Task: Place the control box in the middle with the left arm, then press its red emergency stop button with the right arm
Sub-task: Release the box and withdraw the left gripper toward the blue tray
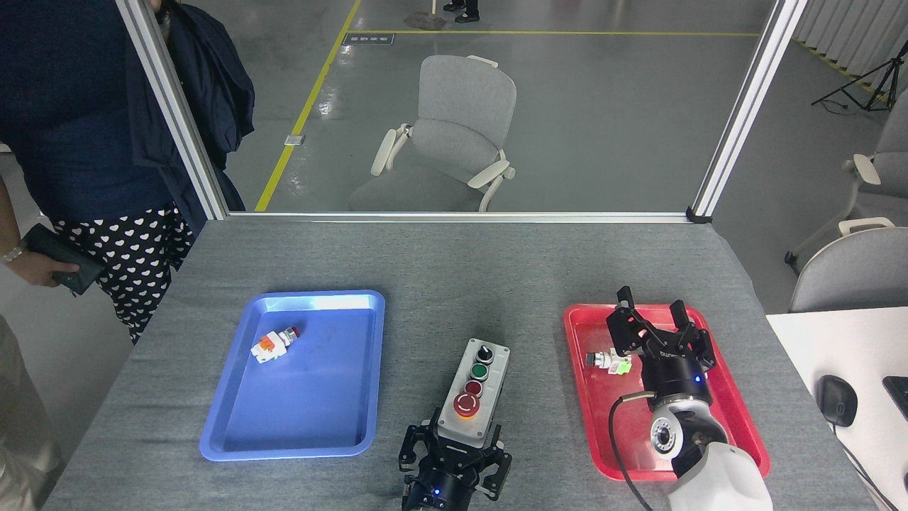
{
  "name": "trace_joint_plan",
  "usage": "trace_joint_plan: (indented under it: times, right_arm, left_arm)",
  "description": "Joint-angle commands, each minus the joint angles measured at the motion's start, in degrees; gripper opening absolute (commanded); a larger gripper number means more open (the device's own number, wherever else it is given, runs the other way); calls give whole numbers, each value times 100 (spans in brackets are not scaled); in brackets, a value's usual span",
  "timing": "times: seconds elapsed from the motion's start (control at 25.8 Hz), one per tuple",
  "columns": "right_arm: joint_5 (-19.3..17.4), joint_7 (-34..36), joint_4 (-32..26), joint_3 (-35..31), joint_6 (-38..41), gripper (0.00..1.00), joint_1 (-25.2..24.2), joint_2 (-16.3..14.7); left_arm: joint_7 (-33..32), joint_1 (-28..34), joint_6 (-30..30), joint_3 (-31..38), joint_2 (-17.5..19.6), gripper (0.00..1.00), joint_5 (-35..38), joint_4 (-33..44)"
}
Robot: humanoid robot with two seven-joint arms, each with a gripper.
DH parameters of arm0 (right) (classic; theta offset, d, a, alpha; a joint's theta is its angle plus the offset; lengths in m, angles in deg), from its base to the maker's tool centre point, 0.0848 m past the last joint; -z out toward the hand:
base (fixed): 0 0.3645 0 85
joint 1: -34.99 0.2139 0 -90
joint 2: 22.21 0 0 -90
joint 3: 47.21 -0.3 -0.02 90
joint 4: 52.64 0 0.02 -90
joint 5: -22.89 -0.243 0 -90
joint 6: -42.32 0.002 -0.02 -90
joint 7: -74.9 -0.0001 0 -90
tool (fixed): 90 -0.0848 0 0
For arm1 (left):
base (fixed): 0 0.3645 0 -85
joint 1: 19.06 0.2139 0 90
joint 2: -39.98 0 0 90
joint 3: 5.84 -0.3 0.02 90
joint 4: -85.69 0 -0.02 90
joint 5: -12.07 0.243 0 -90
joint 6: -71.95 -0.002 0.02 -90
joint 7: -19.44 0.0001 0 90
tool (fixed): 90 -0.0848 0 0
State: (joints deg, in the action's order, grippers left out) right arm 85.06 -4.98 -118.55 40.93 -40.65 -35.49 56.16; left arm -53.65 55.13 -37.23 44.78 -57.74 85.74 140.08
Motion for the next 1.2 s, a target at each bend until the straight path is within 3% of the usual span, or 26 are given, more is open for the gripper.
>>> trace_joint_plan:
  times: [0.0, 0.23, 0.43, 0.5, 0.54, 0.58, 0.62, 0.74, 0.85, 0.97, 1.16]
  right_arm:
    - [-21, -2, 0, -34, 132, 99, 8, -67]
    - [-47, -2, 0, -42, 861, 96, 17, -208]
    - [-434, -19, 0, -42, 1757, 40, 17, -217]
    - [-733, -45, 9, -34, 2241, 29, 26, -243]
    - [-838, -45, 35, -16, 2514, 20, 79, -261]
    - [-900, -28, 123, 10, 2812, 3, 131, -270]
    - [-900, -28, 290, 63, 3137, 0, 175, -252]
    - [-803, -45, 905, 625, 3797, 0, 342, -182]
    - [-794, -37, 1388, 1355, 3797, 0, 527, -120]
    - [-707, -28, 1556, 1689, 3515, 0, 650, 170]
    - [137, -37, 1564, 2207, 3234, 0, 659, 328]
  left_arm:
    - [40, 96, -50, 28, 86, 99, 34, 414]
    - [163, 351, -86, 282, 763, 99, 34, 1451]
    - [154, 501, -50, 581, 1035, 99, 34, 1820]
    - [128, 501, -7, 722, 1114, 99, 8, 1864]
    - [119, 501, 11, 792, 1158, 99, -10, 1864]
    - [93, 501, 20, 871, 1220, 99, -19, 1873]
    - [84, 501, 29, 950, 1290, 99, -27, 1900]
    - [75, 510, 222, 1267, 1466, 99, -45, 1926]
    - [58, 553, 661, 1715, 1545, 99, -45, 1935]
    - [58, 668, 1198, 2295, 1545, 99, -45, 2014]
    - [58, 773, 1866, 2726, 1817, 99, -36, 2093]
